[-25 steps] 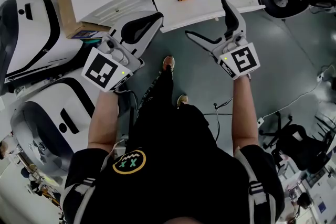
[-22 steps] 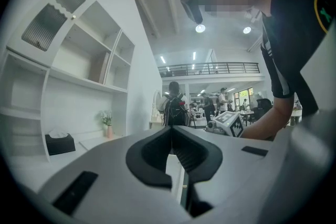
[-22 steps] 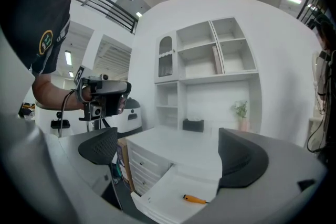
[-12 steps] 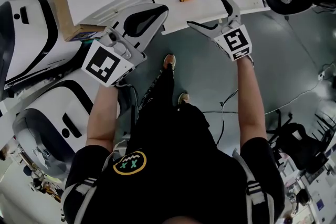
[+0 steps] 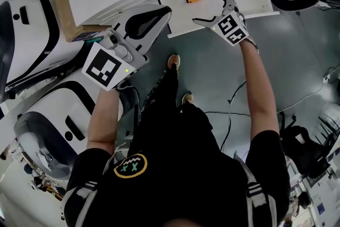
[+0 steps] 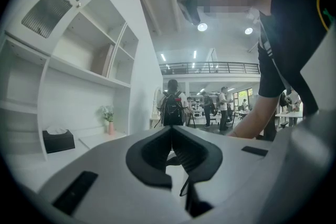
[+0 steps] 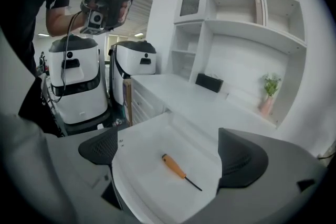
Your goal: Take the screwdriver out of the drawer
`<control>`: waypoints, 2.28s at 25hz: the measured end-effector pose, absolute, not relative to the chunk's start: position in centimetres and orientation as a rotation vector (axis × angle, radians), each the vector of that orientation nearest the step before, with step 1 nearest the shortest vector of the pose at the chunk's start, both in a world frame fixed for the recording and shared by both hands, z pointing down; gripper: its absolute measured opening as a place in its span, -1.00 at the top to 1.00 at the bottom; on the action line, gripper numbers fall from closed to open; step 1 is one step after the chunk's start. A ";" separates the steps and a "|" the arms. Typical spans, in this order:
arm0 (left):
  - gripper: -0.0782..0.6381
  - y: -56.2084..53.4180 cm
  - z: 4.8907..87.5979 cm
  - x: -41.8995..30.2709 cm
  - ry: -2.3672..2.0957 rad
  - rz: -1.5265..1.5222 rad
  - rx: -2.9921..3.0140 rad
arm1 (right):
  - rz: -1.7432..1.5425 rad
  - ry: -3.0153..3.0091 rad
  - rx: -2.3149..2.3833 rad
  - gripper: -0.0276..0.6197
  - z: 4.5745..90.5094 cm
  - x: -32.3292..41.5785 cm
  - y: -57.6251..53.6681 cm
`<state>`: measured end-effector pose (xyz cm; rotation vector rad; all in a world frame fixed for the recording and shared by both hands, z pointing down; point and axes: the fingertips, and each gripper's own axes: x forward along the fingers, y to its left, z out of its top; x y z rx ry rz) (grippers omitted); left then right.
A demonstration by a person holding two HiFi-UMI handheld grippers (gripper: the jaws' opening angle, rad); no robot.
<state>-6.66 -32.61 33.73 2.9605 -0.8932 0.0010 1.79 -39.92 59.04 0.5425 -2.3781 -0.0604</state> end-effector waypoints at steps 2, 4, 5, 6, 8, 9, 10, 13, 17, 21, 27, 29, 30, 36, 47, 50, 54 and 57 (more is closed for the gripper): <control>0.73 -32.8 34.0 -6.9 -0.895 0.008 2.957 | -0.067 -2.350 0.515 -0.88 60.1 1.7 -40.3; 0.73 -33.0 34.1 -7.0 -0.897 0.010 2.955 | -0.080 -2.318 0.485 -0.88 61.1 1.8 -40.6; 0.73 -33.1 34.1 -7.0 -0.898 0.010 2.954 | -0.081 -2.304 0.468 -0.88 61.7 1.8 -40.7; 0.73 -33.3 34.1 -7.0 -0.898 0.009 2.953 | -0.078 -2.291 0.452 -0.88 62.4 1.9 -40.7; 0.73 -33.5 34.2 -7.1 -0.897 0.010 2.952 | -0.068 -2.264 0.424 -0.88 63.7 2.1 -40.8; 0.73 -33.7 34.3 -7.2 -0.896 0.010 2.952 | -0.070 -2.246 0.410 -0.88 64.3 2.2 -41.0; 0.73 -33.8 34.4 -7.3 -0.896 0.011 2.951 | -0.073 -2.228 0.395 -0.88 64.9 2.2 -41.1; 0.73 -34.0 34.7 -7.5 -0.895 0.012 2.946 | -0.080 -2.176 0.349 -0.88 66.7 2.4 -41.5; 0.73 -34.2 34.9 -7.6 -0.896 0.013 2.936 | -0.095 -2.120 0.285 -0.88 68.6 2.6 -42.2; 0.73 -34.2 35.4 -7.7 -0.893 0.018 2.925 | -0.104 -2.037 0.192 -0.88 71.5 2.8 -42.3; 0.73 -34.2 36.4 -8.1 -0.893 0.042 2.907 | -0.103 -1.969 0.091 -0.88 74.7 2.5 -42.4; 0.73 -34.3 36.5 -8.3 -0.896 0.044 2.903 | -0.107 -1.947 0.061 -0.88 75.6 2.4 -42.5; 0.73 -34.4 36.6 -8.4 -0.896 0.046 2.902 | -0.106 -1.935 0.048 -0.88 76.1 2.4 -42.6; 0.73 -34.3 37.1 -8.6 -0.893 0.058 2.898 | -0.083 -1.868 0.009 -0.88 78.7 3.3 -43.4; 0.73 -33.7 38.2 -8.8 -0.882 0.070 2.879 | -0.068 -1.853 -0.088 -0.87 79.7 2.6 -43.4; 0.73 -33.6 38.4 -8.8 -0.875 0.069 2.877 | -0.035 -1.852 -0.109 -0.87 80.0 2.5 -43.4; 0.73 -33.5 38.7 -8.8 -0.878 0.074 2.870 | -0.025 -1.862 -0.120 -0.87 80.0 2.6 -43.6; 0.73 -33.5 38.7 -8.9 -0.881 0.074 2.867 | -0.026 -1.862 -0.118 -0.85 80.0 2.7 -43.6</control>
